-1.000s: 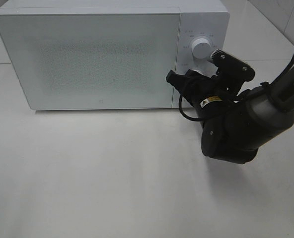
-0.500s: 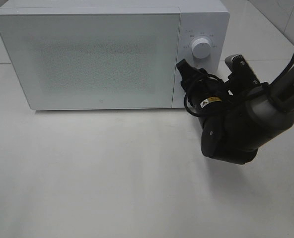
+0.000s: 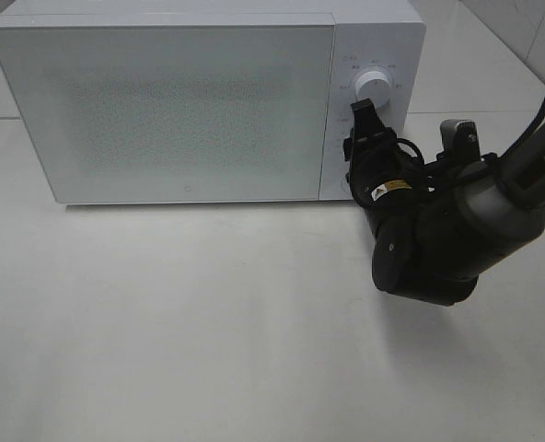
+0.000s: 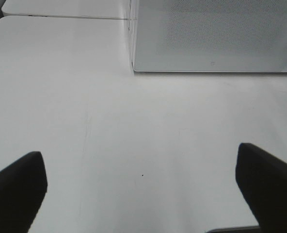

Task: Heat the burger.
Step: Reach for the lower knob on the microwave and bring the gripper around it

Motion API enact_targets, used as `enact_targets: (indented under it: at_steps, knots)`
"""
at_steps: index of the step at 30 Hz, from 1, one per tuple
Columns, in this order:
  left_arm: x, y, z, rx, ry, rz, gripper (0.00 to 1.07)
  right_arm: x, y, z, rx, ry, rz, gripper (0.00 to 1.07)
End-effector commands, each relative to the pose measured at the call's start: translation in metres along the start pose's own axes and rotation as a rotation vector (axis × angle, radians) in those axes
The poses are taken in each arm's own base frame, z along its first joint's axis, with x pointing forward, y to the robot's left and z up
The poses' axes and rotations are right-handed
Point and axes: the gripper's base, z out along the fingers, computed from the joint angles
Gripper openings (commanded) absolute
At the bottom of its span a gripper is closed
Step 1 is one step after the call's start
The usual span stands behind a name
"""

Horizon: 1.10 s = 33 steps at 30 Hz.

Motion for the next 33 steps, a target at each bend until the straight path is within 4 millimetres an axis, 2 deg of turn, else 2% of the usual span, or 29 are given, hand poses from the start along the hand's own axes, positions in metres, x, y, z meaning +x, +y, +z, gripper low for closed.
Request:
enact_targets:
  at_steps: [1,3,9,20,33]
  knots:
    - [0.0017,-0.0007,-0.0029,0.005,-0.032,-0.005,0.98,-0.0052,0.0123,0.0018,-0.112,-0.050,0.111,0.11]
    - [0.0017,-0.0007,-0.0029,0.005,-0.032,-0.005,0.98,-0.0054,0.0122,0.0018,-0.114,-0.046,0.208,0.11]
    - [0.0017,-0.0007,-0.0029,0.005,-0.032,-0.005,0.98,-0.0071,0.0111,0.0018,-0.109,-0.058,0.361,0.11]
    - [0.0017,-0.0007,-0.0029,0.005,-0.032,-0.005,0.98,-0.0076,0.0108,0.0018,-0.112,-0.055,0.540,0.11]
    - [0.0017,-0.0007,-0.0029,0.005,-0.032,-0.005,0.98,-0.0082,0.0102,0.0018,-0.109,-0.063,0.542,0.10]
